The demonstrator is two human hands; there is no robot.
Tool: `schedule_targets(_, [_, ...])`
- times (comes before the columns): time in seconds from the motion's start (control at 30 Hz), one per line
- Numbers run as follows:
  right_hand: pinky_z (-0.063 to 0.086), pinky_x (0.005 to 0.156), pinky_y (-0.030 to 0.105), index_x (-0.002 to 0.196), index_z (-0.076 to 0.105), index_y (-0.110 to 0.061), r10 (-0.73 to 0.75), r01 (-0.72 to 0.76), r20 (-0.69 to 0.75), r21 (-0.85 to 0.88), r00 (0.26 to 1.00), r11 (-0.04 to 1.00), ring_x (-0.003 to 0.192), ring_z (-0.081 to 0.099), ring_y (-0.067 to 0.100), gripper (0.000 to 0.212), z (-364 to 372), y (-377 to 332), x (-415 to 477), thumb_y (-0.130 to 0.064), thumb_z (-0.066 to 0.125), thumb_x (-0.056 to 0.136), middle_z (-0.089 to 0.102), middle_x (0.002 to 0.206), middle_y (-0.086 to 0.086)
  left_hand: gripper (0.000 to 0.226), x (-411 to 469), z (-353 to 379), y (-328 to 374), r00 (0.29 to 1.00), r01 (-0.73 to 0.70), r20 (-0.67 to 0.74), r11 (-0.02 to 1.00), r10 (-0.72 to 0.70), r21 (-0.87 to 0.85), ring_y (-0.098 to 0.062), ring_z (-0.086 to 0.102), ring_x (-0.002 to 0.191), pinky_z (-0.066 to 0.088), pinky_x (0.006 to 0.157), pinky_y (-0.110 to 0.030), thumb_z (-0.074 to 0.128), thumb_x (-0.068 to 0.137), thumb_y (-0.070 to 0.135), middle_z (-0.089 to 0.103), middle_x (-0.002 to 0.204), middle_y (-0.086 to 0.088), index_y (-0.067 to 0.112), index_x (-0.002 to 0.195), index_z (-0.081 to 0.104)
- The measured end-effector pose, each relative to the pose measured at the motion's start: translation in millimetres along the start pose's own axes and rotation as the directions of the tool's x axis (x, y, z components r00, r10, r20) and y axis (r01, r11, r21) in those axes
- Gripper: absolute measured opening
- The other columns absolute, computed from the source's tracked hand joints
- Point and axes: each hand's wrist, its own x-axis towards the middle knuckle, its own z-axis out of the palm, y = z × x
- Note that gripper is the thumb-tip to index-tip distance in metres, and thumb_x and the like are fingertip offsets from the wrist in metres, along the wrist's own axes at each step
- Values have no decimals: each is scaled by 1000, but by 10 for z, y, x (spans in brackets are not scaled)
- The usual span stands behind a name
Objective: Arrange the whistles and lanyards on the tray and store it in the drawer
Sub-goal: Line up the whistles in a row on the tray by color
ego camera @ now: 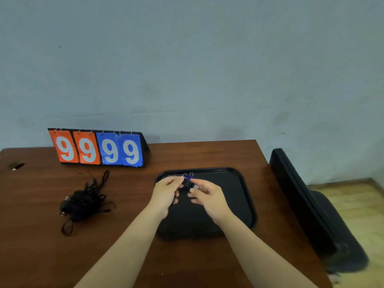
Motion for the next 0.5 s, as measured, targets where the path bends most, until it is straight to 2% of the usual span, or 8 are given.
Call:
schedule_targets(0.07, [59, 77, 27, 121, 65, -13, 16, -16, -9, 16, 1000, 1000, 86, 72, 12, 28, -79, 21, -11, -5, 58, 95, 71, 107, 8, 17, 2, 70, 58, 996, 75, 60, 992, -70, -97, -11, 47, 58, 39, 48, -22, 61, 92, 23, 58, 75, -3, 13, 104, 68])
schedule_targets(0.17, [59, 77, 27, 114, 66, -16, 22, -22, -20, 9, 1000, 1000, 88, 73, 15, 23, -186, 53, -15, -5, 57, 96, 72, 102, 5, 21, 45, 127, 97, 958, 279, 141, 929, -251, -244, -10, 47, 57, 37, 46, -19, 66, 89, 28, 64, 88, -4, 12, 103, 68])
schedule_targets(0.33, [59, 79, 26, 108, 65, -13, 77, -78, -46, -5, 996, 997, 90, 73, 13, 17, -379, 125, 5, -5, 60, 94, 73, 98, 5, 20, 166, 201, 92, 949, 288, 144, 957, -281, -26, -10, 47, 59, 39, 48, -19, 62, 92, 24, 69, 102, -6, 15, 109, 66])
schedule_targets(0.5, [59, 76, 24, 100, 67, -13, 143, -144, -29, -58, 989, 988, 88, 73, 11, 15, -470, 182, 114, -3, 64, 90, 73, 97, 3, 16, 338, 271, 37, 965, 239, 69, 959, -251, 149, -9, 48, 62, 45, 53, -19, 62, 92, 27, 75, 95, -2, 17, 103, 67])
